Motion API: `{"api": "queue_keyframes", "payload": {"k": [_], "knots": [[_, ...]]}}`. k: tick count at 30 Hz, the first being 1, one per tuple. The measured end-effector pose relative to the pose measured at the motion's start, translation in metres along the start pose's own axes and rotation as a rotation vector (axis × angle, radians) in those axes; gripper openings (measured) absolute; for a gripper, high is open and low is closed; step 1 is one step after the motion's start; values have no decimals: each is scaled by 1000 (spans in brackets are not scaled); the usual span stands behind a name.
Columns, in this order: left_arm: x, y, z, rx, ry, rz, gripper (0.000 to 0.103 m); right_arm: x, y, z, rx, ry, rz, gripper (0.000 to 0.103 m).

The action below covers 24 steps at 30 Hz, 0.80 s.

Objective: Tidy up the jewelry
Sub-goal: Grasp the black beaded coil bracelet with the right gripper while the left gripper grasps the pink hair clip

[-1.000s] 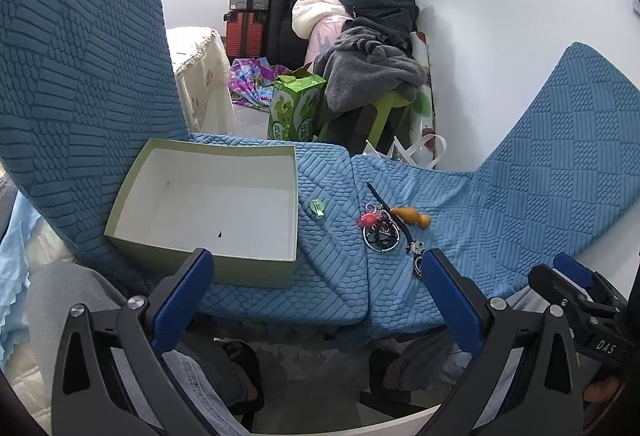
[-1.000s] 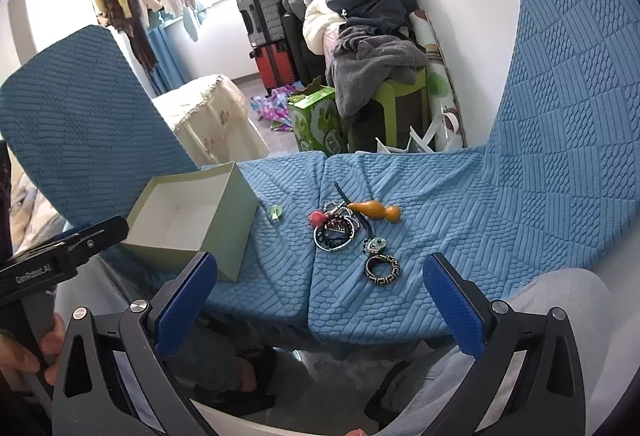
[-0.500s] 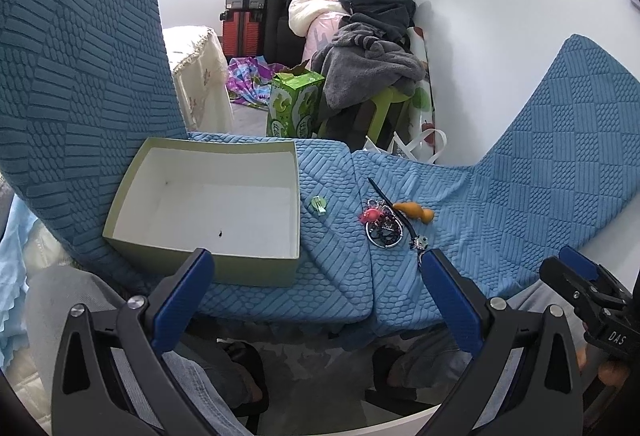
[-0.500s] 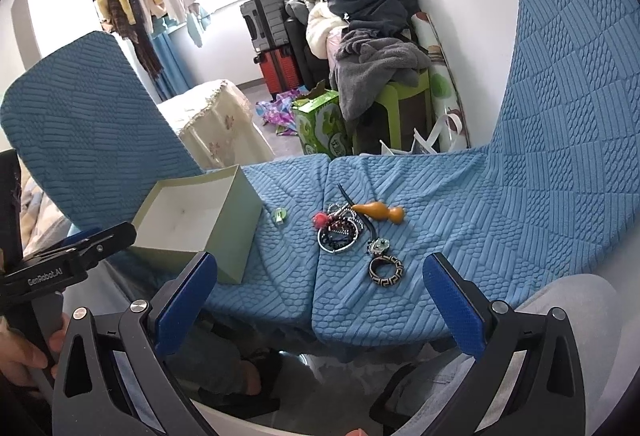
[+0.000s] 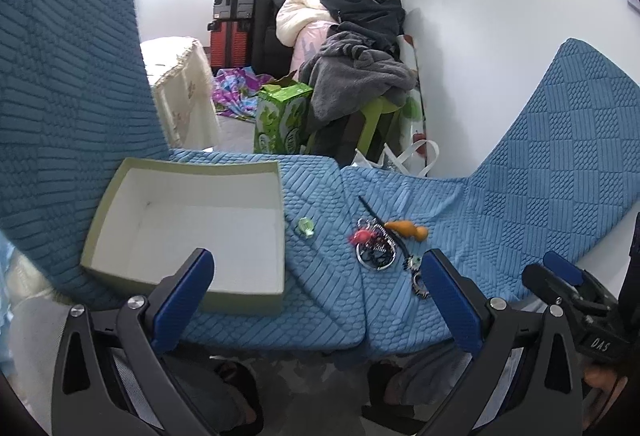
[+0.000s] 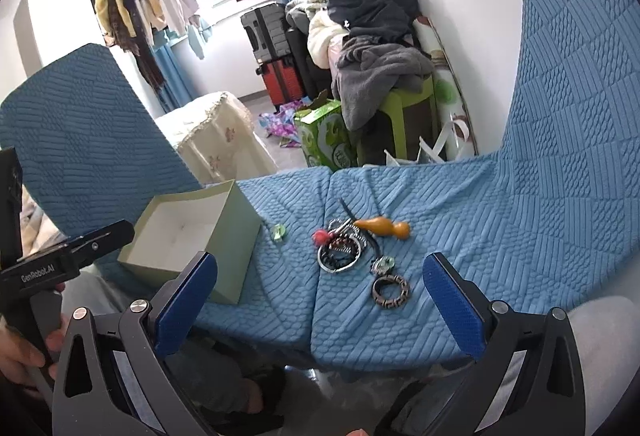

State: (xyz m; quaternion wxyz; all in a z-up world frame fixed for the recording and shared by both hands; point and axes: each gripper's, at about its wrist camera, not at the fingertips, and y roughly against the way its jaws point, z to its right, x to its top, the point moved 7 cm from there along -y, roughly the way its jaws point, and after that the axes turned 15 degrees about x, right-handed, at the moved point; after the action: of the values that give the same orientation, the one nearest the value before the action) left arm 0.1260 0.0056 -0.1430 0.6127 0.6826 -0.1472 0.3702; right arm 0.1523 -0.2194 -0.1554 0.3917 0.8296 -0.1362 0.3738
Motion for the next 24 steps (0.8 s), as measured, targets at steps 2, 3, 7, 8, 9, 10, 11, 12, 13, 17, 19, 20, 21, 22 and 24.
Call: {"api": "queue_keyframes", "payload": {"k": [2,3,7,8,9,10,11,12,13,17,19,20,21,22,24], "knots": [[6,-9,5,-27,5,11,103,2,-4,5,0,10,19,103],[8,-14,8,-33,1,14,103,4,-5,7,-3,23,30,103],[14,-35,21,-58,-11,4,103,10,-13,17,-46,99,56,103],[15,-43,26,-70,-16,-6,103,11,-16,20,-41,97,51,103],[14,-46,30,-72,-24,-10,103,11,-20,24,-30,93,41,103],[14,-51,35,-70,-41,-17,102,9,-26,29,-20,83,21,103],[14,-57,42,-78,-63,-21,101,7,-34,35,-20,65,-12,103],[14,-61,48,-87,-84,-23,97,5,-43,42,-25,53,-39,103],[14,-64,50,-86,-94,-25,90,3,-49,46,-31,55,-54,103],[11,-85,66,-113,-124,-91,76,-7,-78,52,-35,121,-147,69],[10,-94,69,-120,-134,-115,68,-14,-85,55,11,92,-169,57],[9,-102,71,-122,-136,-139,66,-17,-91,58,30,77,-180,56],[7,-107,74,-133,-135,-153,65,-19,-94,59,29,77,-185,51],[5,-116,77,-153,-132,-180,62,-21,-101,61,29,77,-195,45],[3,-130,81,-158,-120,-217,60,-25,-111,66,58,47,-214,43]]}}
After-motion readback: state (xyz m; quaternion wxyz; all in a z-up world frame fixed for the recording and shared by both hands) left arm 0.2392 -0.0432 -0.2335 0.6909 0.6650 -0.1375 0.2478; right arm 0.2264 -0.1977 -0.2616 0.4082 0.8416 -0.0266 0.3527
